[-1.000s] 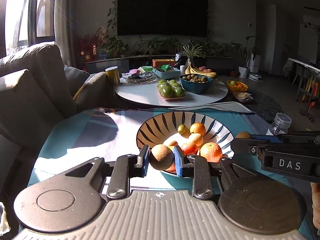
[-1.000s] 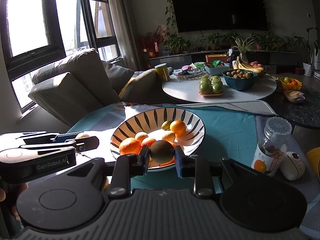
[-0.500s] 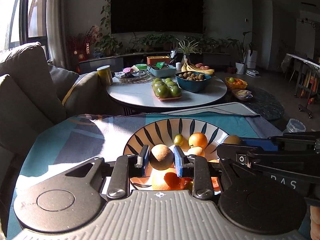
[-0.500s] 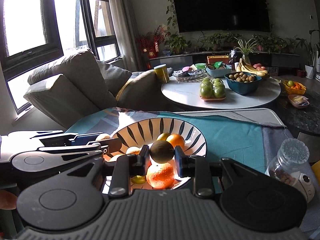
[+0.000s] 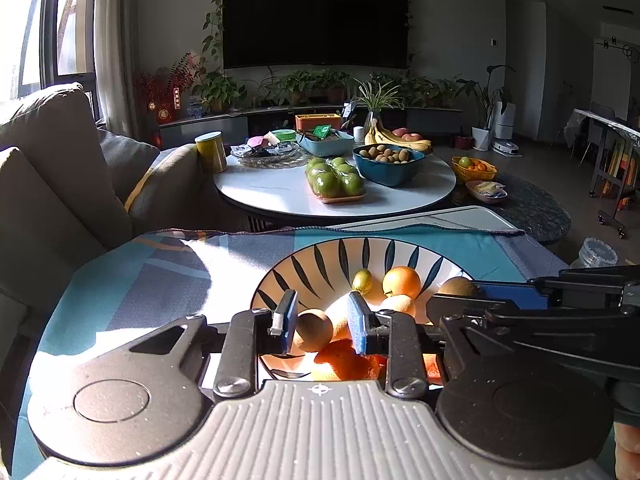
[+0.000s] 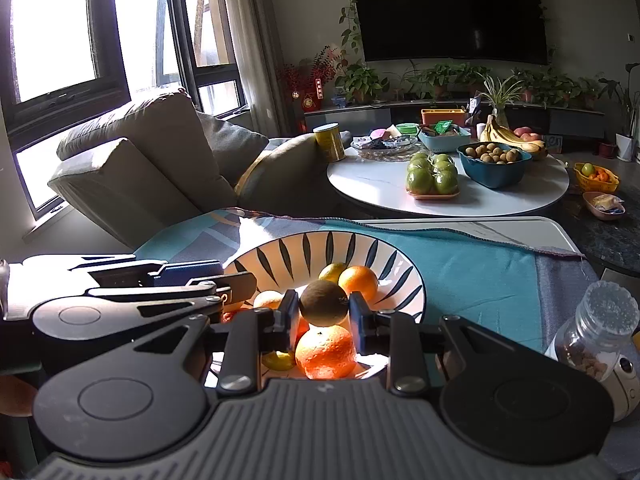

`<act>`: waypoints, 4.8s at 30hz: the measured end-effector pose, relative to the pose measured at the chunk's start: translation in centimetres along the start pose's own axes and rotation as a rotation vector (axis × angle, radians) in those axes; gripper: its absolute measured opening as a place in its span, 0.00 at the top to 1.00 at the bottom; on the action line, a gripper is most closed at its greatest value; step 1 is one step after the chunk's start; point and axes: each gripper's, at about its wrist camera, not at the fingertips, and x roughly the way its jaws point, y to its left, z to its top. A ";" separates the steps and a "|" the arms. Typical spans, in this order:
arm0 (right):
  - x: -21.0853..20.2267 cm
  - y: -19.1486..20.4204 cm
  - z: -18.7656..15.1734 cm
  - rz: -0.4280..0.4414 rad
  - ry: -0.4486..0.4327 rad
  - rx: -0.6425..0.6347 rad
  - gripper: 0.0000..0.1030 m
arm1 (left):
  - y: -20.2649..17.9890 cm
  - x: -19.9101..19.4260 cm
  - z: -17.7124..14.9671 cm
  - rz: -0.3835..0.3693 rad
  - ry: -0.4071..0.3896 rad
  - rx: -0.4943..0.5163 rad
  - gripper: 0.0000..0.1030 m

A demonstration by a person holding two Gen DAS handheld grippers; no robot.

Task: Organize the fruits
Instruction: 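Carry the kiwi and small brown pear into the striped bowl and open both tools, then withdraw both tools from the bowl toward the red apple and orange, then grasp the red apple with the left tool while the right tool grasps an orange, then carry the red apple and orange into the striped bowl and open both tools, then withdraw both open tools from the bowl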

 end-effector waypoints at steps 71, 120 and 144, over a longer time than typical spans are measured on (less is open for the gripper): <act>-0.7 7.7 -4.7 0.154 0.142 -0.154 0.18 | 6.7 -8.1 -9.1 0.079 0.114 -0.153 0.70; -0.9 1.0 -0.2 -0.037 -0.030 -0.003 0.18 | 1.9 -2.5 -1.0 0.024 -0.021 -0.067 0.70; -7.6 2.5 -2.0 -0.111 -0.078 0.065 0.18 | -1.2 -11.3 -2.3 0.067 -0.062 -0.047 0.70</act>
